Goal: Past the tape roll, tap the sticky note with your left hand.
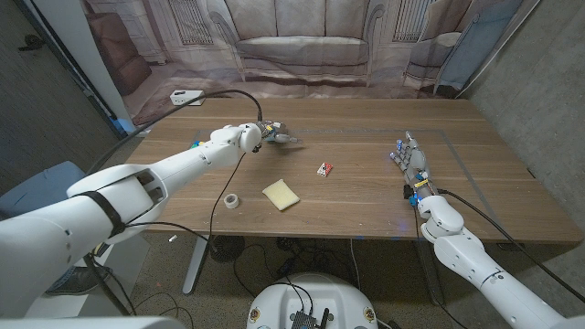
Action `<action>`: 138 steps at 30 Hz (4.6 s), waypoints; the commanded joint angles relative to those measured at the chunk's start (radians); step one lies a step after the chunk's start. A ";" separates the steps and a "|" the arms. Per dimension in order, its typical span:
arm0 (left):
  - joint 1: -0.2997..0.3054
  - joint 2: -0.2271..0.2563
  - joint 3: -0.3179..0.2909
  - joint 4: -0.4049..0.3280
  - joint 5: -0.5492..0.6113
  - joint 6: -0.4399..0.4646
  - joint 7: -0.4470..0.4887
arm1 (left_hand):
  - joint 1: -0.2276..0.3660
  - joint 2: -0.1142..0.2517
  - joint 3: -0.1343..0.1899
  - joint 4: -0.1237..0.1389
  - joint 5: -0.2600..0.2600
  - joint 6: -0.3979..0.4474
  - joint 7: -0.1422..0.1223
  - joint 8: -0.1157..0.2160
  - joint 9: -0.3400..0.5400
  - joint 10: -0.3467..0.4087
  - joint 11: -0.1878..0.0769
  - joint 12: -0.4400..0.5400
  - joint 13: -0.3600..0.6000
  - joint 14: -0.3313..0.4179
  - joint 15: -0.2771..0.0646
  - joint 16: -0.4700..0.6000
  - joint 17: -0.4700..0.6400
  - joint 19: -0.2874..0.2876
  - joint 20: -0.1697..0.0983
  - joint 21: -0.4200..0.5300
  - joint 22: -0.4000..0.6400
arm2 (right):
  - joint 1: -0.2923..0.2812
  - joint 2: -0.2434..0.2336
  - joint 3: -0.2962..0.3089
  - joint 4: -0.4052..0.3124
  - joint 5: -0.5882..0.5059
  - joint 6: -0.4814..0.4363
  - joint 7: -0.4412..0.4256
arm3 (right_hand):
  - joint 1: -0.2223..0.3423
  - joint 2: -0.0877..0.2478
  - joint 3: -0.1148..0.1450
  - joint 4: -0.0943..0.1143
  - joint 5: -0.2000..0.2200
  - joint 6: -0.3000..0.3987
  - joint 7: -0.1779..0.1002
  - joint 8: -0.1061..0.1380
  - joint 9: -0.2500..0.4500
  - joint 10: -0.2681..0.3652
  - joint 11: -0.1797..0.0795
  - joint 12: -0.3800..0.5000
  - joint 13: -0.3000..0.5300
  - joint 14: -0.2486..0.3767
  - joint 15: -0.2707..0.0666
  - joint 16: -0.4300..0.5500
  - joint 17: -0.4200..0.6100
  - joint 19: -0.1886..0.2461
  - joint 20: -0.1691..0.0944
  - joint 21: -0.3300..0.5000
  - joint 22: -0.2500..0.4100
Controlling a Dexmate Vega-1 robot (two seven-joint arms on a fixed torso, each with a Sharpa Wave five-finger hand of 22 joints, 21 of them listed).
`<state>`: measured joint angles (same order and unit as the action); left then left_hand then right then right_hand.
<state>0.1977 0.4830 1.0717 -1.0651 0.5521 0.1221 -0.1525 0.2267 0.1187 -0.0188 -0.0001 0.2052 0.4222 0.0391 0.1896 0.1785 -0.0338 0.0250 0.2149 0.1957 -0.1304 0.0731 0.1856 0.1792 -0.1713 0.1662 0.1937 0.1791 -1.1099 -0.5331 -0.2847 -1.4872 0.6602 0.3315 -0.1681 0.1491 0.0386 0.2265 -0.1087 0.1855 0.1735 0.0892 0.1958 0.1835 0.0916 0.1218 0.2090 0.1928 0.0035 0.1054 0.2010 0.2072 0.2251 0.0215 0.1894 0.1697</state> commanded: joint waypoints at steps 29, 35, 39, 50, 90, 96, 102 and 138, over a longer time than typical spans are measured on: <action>0.026 0.011 -0.019 -0.060 0.003 0.021 -0.001 | 0.011 -0.001 0.008 0.001 -0.001 0.014 -0.001 0.002 0.003 -0.001 0.006 0.005 0.003 0.006 -0.004 0.004 0.002 -0.049 0.002 0.009 0.006 | -0.016 -0.004 0.007 -0.016 0.004 0.002 -0.003 | -0.003 0.004 0.003 -0.006 0.005 0.006 0.002 0.000 0.006 0.016 0.003 0.003 0.006 0.007 0.002 0.003 0.001 0.008 0.008 0.006 0.003; 0.038 0.031 -0.033 -0.095 0.006 0.039 -0.001 | 0.011 -0.001 0.009 0.001 -0.001 0.012 -0.001 0.001 0.003 0.000 0.005 0.005 0.003 0.006 -0.004 0.004 0.002 -0.049 0.003 0.009 0.006 | -0.014 -0.002 0.004 -0.016 0.001 0.003 -0.002 | -0.003 0.004 0.003 -0.006 0.005 0.006 0.002 0.000 0.006 0.017 0.002 0.003 0.006 0.007 0.001 0.003 0.001 0.008 0.008 0.006 0.003; 0.043 0.037 -0.038 -0.103 0.009 0.050 -0.003 | 0.012 0.000 0.009 0.001 -0.001 0.003 -0.006 -0.002 0.003 0.001 0.006 0.005 0.003 0.008 -0.003 0.005 0.002 -0.049 0.003 0.009 0.006 | -0.015 -0.001 0.002 -0.017 0.001 0.004 -0.001 | -0.003 0.004 0.003 -0.006 0.005 0.006 0.002 0.000 0.006 0.016 0.002 0.003 0.006 0.007 0.002 0.003 0.001 0.008 0.007 0.006 0.003; 0.056 0.054 -0.053 -0.136 0.015 0.065 -0.002 | 0.019 -0.002 0.019 -0.004 -0.003 -0.269 -0.091 -0.030 0.005 0.000 0.012 0.004 0.005 0.012 0.008 0.004 0.003 -0.049 0.005 0.009 0.006 | -0.013 0.002 -0.002 -0.014 0.002 0.005 0.003 | -0.003 0.005 0.003 -0.007 0.005 0.006 0.000 -0.001 0.006 0.017 0.002 0.002 0.006 0.007 0.001 0.003 0.001 0.008 0.007 0.006 0.003; 0.237 0.192 -0.236 -0.434 -0.047 0.138 0.120 | 0.017 -0.007 0.027 -0.008 -0.005 -0.528 -0.087 -0.003 0.003 -0.018 0.013 0.005 0.010 0.016 0.011 0.009 0.004 -0.019 0.017 0.020 0.006 | -0.007 -0.001 0.000 -0.014 -0.018 0.046 0.023 | -0.003 0.003 0.002 -0.008 0.005 0.008 0.003 0.000 0.006 0.020 0.003 0.002 0.006 0.007 0.001 0.002 0.001 0.008 0.005 0.006 0.003; 0.280 0.207 -0.276 -0.485 -0.070 0.152 0.153 | 0.018 -0.008 0.028 -0.009 -0.005 -0.517 -0.080 0.002 0.003 -0.009 0.012 0.009 0.009 0.027 0.009 0.012 0.004 -0.011 0.016 0.021 0.006 | -0.012 -0.011 0.001 -0.023 -0.021 0.044 0.026 | -0.004 0.003 0.001 -0.008 0.005 0.008 0.002 0.000 0.006 0.021 0.003 0.002 0.006 0.006 0.000 0.002 0.001 0.008 0.005 0.005 0.003; 0.336 0.211 -0.327 -0.526 -0.111 0.158 0.217 | 0.020 -0.008 0.029 -0.011 -0.005 -0.520 -0.079 0.000 0.003 -0.007 0.014 0.010 0.009 0.027 0.006 0.011 0.003 -0.012 0.003 0.020 0.006 | -0.015 -0.015 0.003 -0.028 -0.021 0.048 0.030 | -0.004 0.004 0.001 -0.008 0.005 0.009 0.002 0.000 0.006 0.021 0.003 0.002 0.006 0.007 0.001 0.002 0.001 0.008 0.005 0.006 0.003; 0.547 0.256 -0.558 -0.607 -0.492 -0.038 0.315 | 0.025 -0.015 0.036 -0.024 -0.006 -0.387 0.063 0.025 0.000 0.096 0.048 0.035 0.004 0.129 0.022 0.022 0.001 0.084 -0.073 0.038 0.003 | 0.003 -0.012 -0.003 -0.017 -0.038 0.079 0.054 | -0.003 0.002 0.001 -0.011 0.005 0.014 0.004 0.001 0.006 0.030 -0.001 0.004 0.006 0.017 -0.011 0.005 0.000 0.015 -0.001 0.008 0.003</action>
<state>0.6807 0.7369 0.5898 -1.6724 0.2169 0.1817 0.1500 0.2477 0.1080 0.0153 -0.0203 0.1996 0.0186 0.0966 0.2050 0.1766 0.0490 0.0683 0.2444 0.1999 -0.0153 0.0916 0.2003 0.1767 -0.1003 0.0934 0.2228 0.1814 -1.1151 -0.5515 -0.2843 -1.5132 0.6262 0.3985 -0.1197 0.1492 0.0385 0.2224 -0.1128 0.1855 0.1786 0.0947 0.1958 0.1835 0.1147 0.1234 0.2091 0.1951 0.0141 0.0943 0.2011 0.2045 0.2342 0.0233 0.1894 0.1697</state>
